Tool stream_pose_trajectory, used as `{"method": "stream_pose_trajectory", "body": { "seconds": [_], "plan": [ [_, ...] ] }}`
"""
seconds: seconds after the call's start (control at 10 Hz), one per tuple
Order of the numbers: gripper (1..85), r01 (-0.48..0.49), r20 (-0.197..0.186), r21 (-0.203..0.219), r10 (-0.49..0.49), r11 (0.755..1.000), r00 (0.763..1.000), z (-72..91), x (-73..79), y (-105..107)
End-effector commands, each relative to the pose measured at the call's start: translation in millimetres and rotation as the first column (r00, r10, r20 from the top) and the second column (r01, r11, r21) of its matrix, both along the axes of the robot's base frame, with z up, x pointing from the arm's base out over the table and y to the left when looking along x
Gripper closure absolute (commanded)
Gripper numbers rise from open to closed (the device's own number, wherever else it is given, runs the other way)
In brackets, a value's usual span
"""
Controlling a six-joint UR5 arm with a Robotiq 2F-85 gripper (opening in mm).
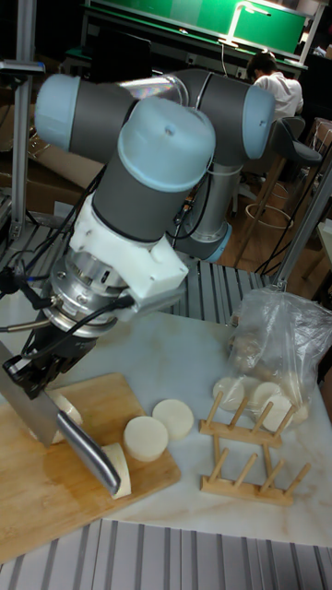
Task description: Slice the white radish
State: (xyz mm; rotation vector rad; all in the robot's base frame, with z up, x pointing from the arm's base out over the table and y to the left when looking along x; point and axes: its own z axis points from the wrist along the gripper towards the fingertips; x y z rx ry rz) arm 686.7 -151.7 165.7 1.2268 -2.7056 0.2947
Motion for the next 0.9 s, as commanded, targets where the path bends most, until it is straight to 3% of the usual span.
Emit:
{"method": "stream_pose_trajectory", "body": {
  "seconds": [0.0,0.3,0.5,0.7,0.8],
  "plan": [
    [84.3,0.014,-0.015,0.071,-0.013,0.997,1.000,13.1,-11.5,22],
    [84.3,0.012,-0.014,0.134,-0.010,0.991,1.000,12.7,-8.9,40],
    [84.3,0.000,-0.009,0.133,0.001,0.991,1.000,12.1,-3.5,34],
    [84.3,-0.015,-0.020,0.186,0.019,0.982,1.000,4.4,0.2,41],
    [84.3,-0.038,-0.018,0.186,0.042,0.982,0.999,1.7,2.6,40]
  ]
}}
